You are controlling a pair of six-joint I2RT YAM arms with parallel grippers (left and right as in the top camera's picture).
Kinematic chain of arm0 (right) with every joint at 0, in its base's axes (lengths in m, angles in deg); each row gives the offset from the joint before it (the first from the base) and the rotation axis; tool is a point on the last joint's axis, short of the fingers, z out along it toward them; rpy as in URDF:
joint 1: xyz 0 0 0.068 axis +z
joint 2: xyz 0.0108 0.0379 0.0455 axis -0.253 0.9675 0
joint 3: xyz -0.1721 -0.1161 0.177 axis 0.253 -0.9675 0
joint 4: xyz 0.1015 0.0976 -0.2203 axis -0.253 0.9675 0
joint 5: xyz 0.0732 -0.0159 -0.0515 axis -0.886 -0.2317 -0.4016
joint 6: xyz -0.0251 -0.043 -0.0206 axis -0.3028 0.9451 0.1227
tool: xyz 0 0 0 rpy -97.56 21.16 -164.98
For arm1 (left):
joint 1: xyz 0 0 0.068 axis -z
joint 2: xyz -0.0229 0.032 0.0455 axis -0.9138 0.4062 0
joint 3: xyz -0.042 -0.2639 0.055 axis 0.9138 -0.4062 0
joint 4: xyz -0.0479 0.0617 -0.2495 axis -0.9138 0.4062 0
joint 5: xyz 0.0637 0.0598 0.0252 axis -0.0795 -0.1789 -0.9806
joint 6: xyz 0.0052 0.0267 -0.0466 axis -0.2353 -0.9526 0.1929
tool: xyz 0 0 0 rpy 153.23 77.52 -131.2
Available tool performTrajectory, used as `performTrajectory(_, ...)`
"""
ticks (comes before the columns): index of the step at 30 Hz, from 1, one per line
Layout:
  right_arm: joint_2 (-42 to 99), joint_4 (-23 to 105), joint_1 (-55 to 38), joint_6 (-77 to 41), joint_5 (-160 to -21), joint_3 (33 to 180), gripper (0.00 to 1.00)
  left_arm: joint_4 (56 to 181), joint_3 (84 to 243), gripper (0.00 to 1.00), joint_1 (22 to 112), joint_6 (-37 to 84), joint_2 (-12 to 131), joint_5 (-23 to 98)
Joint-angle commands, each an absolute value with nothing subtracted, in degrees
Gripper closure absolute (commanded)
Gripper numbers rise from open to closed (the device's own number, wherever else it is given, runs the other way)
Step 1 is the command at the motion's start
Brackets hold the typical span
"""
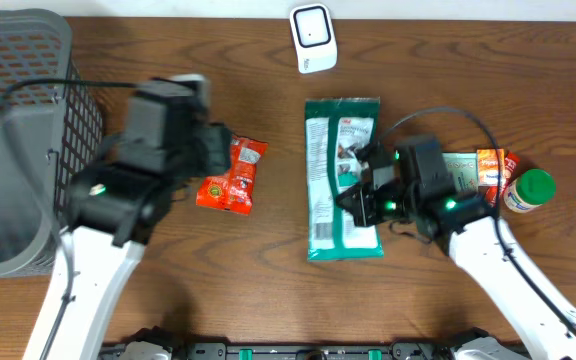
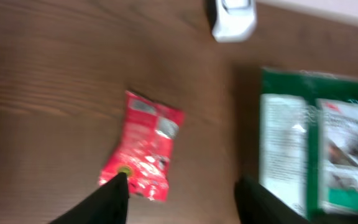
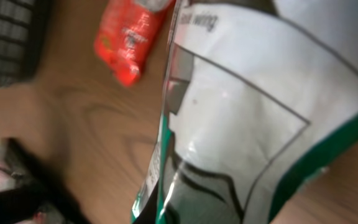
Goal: Scan the item barcode
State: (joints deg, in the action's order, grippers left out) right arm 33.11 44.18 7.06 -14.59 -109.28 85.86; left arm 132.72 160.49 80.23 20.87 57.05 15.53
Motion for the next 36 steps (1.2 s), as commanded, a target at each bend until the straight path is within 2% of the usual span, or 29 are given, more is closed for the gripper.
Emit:
performTrajectory(1, 31.9, 52.0, 9.0, -7.3, -93.9, 94.8, 0.99, 132.8, 160.8, 0.41, 74.3, 23.6, 55.6, 14.9)
performTrajectory(5, 31.9, 56.8, 12.5, -4.7, -80.8, 98.9, 0.99, 132.8, 160.8, 0.37, 67.4, 24.4, 55.8, 14.9)
performTrajectory(9, 31.5, 56.7, 14.2, -5.7, -86.9, 99.2, 0.99, 133.1, 160.8, 0.35, 62.4, 24.5, 57.1, 15.0)
performTrajectory(12, 31.2, 53.4, 14.8, -4.1, -91.4, 99.3, 0.99, 134.2, 160.8, 0.20, 61.0, 24.4, 58.2, 14.9)
performTrajectory(22, 35.0, 59.1, 22.8, 11.3, -69.5, 103.6, 0.99, 136.4, 160.8, 0.18, 60.6, 24.4, 61.7, 14.2)
performTrajectory(29, 38.9, 52.7, 29.2, 26.5, -56.1, 106.4, 0.99, 136.5, 160.8, 0.17, 60.6, 24.4, 61.8, 14.2)
performTrajectory(36, 45.7, 58.9, 29.3, 38.1, -51.0, 122.0, 0.99, 136.5, 160.8, 0.17, 60.6, 24.4, 61.8, 14.2)
